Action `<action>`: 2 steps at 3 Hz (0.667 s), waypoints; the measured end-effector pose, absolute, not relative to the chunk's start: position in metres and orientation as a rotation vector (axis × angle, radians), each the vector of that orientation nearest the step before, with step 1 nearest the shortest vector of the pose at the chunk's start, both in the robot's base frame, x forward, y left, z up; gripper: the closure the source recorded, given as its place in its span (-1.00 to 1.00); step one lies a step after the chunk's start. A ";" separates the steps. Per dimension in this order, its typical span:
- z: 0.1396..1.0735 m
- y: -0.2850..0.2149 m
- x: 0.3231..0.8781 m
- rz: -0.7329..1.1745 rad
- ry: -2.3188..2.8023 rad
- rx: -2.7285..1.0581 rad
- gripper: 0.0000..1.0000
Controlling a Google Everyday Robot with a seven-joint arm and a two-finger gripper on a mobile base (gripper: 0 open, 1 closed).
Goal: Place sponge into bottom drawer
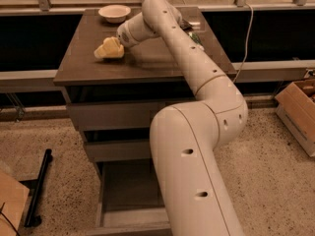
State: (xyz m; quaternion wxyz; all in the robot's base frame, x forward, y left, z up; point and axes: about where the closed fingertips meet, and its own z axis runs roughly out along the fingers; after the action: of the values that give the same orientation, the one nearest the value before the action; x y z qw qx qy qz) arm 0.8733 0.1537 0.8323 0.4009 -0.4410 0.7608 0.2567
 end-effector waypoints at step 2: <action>0.834 0.143 0.883 0.597 1.947 -1.061 0.29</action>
Offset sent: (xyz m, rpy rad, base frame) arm 0.0044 -0.0243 0.0125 -0.0249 -0.0320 -0.0970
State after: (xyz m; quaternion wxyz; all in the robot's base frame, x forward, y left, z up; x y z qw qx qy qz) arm 0.8830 0.1430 0.8339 0.4100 -0.4215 0.7733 0.2370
